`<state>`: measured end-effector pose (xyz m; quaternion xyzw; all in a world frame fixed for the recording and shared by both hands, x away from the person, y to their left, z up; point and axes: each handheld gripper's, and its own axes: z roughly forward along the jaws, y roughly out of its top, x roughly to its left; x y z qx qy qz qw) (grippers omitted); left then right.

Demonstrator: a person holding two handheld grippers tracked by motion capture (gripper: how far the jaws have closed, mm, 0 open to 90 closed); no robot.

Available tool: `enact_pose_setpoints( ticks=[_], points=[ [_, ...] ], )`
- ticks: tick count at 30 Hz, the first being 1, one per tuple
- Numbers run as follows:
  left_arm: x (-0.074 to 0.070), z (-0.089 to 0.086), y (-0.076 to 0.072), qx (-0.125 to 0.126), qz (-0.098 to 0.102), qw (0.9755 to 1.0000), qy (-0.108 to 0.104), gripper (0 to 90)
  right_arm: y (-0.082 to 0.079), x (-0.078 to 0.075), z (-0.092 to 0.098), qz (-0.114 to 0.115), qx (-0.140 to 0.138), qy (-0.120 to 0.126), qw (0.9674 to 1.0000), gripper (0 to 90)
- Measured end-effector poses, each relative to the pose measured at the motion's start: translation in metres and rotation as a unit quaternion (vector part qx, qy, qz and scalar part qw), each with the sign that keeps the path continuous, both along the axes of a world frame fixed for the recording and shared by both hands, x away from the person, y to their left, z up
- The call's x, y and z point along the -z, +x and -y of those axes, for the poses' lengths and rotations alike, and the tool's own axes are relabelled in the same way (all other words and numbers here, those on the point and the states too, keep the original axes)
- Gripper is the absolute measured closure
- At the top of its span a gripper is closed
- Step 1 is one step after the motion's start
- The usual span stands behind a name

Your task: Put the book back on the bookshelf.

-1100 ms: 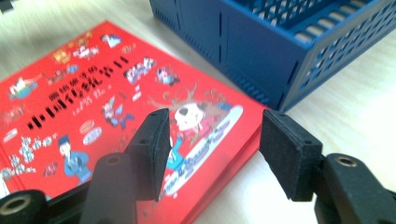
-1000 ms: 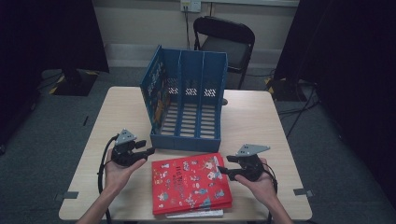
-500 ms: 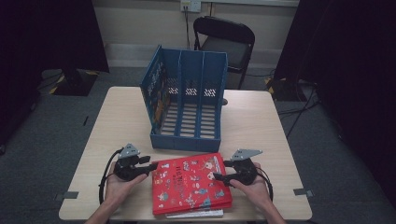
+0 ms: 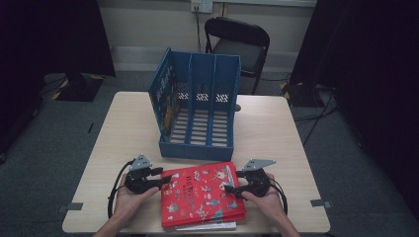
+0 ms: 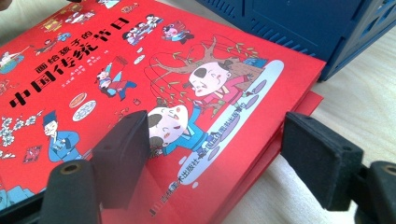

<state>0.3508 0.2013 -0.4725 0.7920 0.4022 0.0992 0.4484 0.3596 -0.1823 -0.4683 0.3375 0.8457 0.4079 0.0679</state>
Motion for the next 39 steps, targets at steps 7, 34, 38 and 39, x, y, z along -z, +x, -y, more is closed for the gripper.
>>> enact_pose_setpoints(
  ticks=[7,34,38,39],
  points=[
    [0.002,-0.005,0.001,0.001,-0.043,0.9991,0.004,50.4,0.000,0.000,-0.001,0.001,0.001,-0.001,1.0000,23.0],
    [0.001,0.005,0.013,-0.001,-0.052,0.9983,-0.026,53.4,-0.014,-0.008,0.010,0.011,0.011,-0.018,0.9997,28.2],
    [0.001,0.003,0.004,0.007,-0.059,0.9979,-0.026,52.8,0.000,-0.007,0.008,0.009,0.019,-0.011,0.9997,26.9],
    [0.000,0.003,0.003,0.009,-0.058,0.9979,-0.028,53.3,0.003,-0.006,0.007,0.009,0.020,-0.011,0.9997,25.4]
  ],
)
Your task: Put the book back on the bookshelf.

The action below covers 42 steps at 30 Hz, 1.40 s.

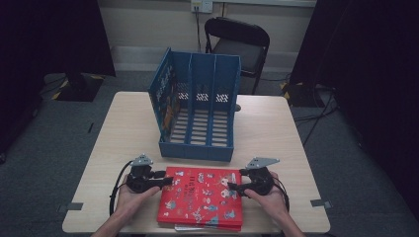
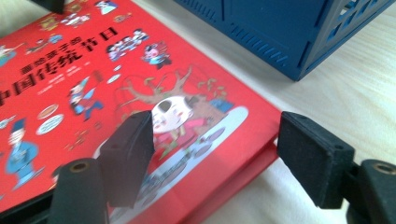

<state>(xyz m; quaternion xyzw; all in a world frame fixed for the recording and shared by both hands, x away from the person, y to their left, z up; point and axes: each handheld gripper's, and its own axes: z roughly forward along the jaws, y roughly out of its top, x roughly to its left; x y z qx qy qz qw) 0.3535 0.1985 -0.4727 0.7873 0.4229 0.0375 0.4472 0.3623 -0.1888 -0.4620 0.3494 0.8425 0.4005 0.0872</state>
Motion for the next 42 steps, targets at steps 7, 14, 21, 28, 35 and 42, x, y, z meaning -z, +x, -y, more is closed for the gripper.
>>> enact_pose_setpoints(
  ticks=[7,14,21,28,35,42],
  points=[
    [-0.001,-0.001,0.002,0.001,0.001,1.0000,-0.008,55.8,0.008,0.006,-0.001,-0.004,0.011,0.009,0.9999,22.5],
    [-0.006,0.031,0.007,0.012,0.014,0.9998,-0.007,63.9,0.005,0.001,-0.002,0.004,0.028,0.011,0.9995,32.0],
    [-0.006,0.006,0.001,-0.014,0.005,0.9999,0.007,54.3,0.000,0.000,0.002,0.007,0.017,0.005,0.9998,33.6],
    [-0.002,0.005,0.001,-0.010,0.000,0.9997,0.021,54.5,-0.007,-0.004,0.003,0.017,0.003,0.003,0.9998,33.1],
    [-0.001,0.006,0.004,-0.016,0.004,0.9997,0.017,55.0,0.010,0.002,-0.002,0.020,0.017,-0.009,0.9996,28.7],
    [0.001,0.011,0.010,-0.013,0.006,0.9999,0.008,57.1,0.004,-0.002,-0.006,0.016,-0.006,0.002,0.9998,40.8]
  ],
)
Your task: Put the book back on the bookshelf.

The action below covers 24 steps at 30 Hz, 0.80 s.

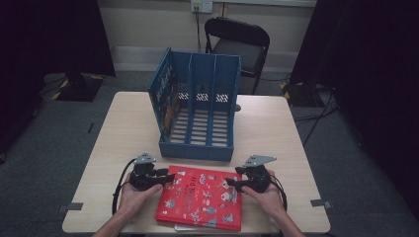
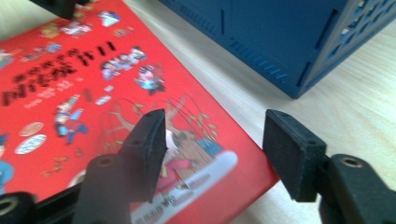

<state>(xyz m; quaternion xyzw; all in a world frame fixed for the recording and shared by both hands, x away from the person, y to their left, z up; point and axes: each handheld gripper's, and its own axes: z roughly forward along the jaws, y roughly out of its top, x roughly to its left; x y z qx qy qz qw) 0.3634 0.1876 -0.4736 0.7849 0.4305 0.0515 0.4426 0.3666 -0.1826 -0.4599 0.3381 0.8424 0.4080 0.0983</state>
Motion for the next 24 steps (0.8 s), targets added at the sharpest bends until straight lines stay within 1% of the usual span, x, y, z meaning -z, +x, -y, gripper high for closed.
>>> enact_pose_setpoints(
  ticks=[2,4,5,6,9,10,12,14,15,16,18,19,22,24],
  points=[
    [0.001,0.003,0.002,0.006,0.004,1.0000,-0.001,58.4,-0.004,-0.001,-0.001,0.001,-0.009,-0.002,1.0000,40.9],
    [0.000,0.008,0.004,0.015,0.006,0.9998,0.007,59.7,-0.007,0.000,-0.002,-0.003,-0.020,-0.014,0.9997,41.9],
    [-0.001,0.009,0.005,0.018,0.008,0.9998,0.010,59.6,-0.009,0.001,-0.002,-0.003,-0.023,-0.015,0.9996,41.9],
    [-0.001,0.010,0.006,0.022,0.007,0.9997,0.011,58.9,-0.011,0.001,-0.001,-0.003,-0.023,-0.013,0.9996,42.0],
    [0.000,0.011,0.006,0.023,0.001,0.9997,0.009,57.8,-0.014,0.001,0.003,-0.005,-0.022,-0.011,0.9997,42.4],
    [0.000,0.010,0.005,0.028,-0.001,0.9996,0.011,57.4,-0.015,0.001,0.004,-0.006,-0.022,-0.009,0.9997,42.5],
    [-0.001,0.010,0.001,0.030,-0.001,0.9995,0.013,57.2,-0.018,0.001,0.004,-0.004,-0.019,-0.012,0.9998,42.7],
    [-0.002,0.010,-0.003,0.037,-0.001,0.9992,0.015,58.0,-0.022,0.000,0.005,-0.001,-0.021,-0.015,0.9997,43.0],
    [-0.002,0.011,-0.004,0.037,0.002,0.9992,0.017,58.1,-0.023,0.000,0.006,0.000,-0.021,-0.016,0.9996,43.2],
    [-0.003,0.011,-0.004,0.038,0.002,0.9991,0.019,59.2,-0.026,0.000,0.007,0.000,-0.021,-0.017,0.9996,43.4],
    [-0.003,0.014,-0.002,0.038,0.001,0.9991,0.018,60.3,-0.029,0.000,0.008,-0.001,-0.022,-0.016,0.9996,43.6],
    [-0.003,0.015,0.000,0.040,0.002,0.9990,0.022,61.2,-0.031,0.000,0.009,-0.002,-0.021,-0.018,0.9996,43.9],
    [-0.004,0.021,0.004,0.049,0.010,0.9984,0.028,61.8,-0.037,-0.001,0.012,-0.003,-0.022,-0.019,0.9996,44.6],
    [-0.004,0.025,0.008,0.048,0.011,0.9984,0.027,61.9,-0.039,-0.002,0.014,-0.005,-0.023,-0.016,0.9996,46.2]
  ],
)
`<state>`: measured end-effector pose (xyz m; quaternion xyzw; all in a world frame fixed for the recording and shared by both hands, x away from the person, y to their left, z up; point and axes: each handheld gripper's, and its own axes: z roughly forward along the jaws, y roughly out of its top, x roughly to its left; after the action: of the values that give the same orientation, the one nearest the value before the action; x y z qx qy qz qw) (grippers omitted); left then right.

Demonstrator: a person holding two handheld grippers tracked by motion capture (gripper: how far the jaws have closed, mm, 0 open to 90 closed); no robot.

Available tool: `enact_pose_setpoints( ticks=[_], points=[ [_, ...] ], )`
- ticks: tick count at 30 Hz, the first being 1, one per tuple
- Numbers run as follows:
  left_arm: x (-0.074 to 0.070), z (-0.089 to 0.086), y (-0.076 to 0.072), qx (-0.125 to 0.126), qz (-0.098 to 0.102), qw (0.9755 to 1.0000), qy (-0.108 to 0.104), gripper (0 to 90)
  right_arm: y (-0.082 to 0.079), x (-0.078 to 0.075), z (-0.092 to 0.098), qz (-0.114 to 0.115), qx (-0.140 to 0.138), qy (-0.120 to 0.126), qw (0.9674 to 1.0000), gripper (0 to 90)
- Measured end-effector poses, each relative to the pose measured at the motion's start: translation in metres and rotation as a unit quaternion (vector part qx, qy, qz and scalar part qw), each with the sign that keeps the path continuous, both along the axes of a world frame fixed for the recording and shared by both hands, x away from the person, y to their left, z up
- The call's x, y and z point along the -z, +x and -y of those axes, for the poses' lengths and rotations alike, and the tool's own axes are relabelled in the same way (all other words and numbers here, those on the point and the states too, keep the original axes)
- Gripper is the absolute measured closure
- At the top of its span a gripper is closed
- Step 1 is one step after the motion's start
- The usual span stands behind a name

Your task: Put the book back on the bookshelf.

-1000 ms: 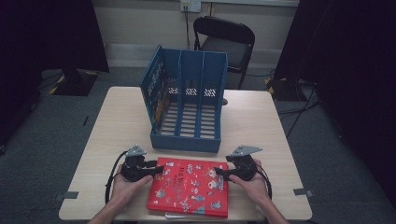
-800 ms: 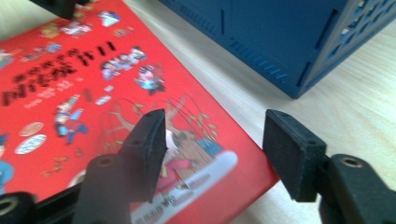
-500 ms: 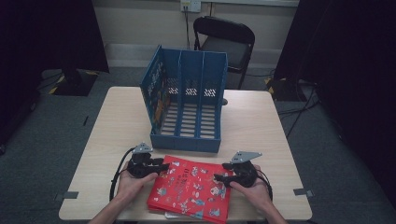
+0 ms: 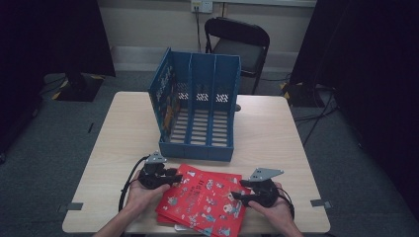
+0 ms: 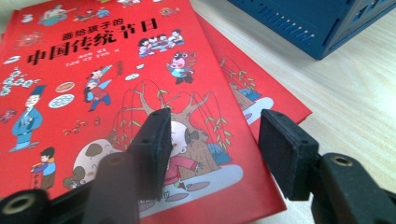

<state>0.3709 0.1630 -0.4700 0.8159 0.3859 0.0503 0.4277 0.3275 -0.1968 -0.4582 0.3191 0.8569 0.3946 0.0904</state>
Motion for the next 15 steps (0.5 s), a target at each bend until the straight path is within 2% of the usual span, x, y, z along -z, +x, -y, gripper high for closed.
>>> enact_pose_setpoints(
  ticks=[2,5,7,10,15],
  points=[
    [0.001,0.004,0.002,-0.006,-0.001,0.9999,-0.008,64.2,0.002,-0.001,0.000,-0.003,-0.004,0.005,1.0000,47.3],
    [0.002,0.011,0.005,-0.001,0.001,0.9999,-0.014,66.7,0.005,-0.005,-0.005,0.001,-0.008,0.010,0.9999,48.1],
    [0.001,0.017,0.008,0.009,0.001,0.9999,-0.009,67.0,0.008,-0.007,-0.009,0.004,-0.011,0.015,0.9998,49.6],
    [-0.002,0.027,0.013,0.013,0.013,0.9998,0.005,69.5,0.015,-0.010,-0.018,0.005,-0.017,0.014,0.9997,50.8],
    [0.000,0.035,0.019,0.021,0.010,0.9997,-0.007,69.3,0.021,-0.011,-0.034,0.009,-0.030,0.014,0.9994,50.9]
  ],
)
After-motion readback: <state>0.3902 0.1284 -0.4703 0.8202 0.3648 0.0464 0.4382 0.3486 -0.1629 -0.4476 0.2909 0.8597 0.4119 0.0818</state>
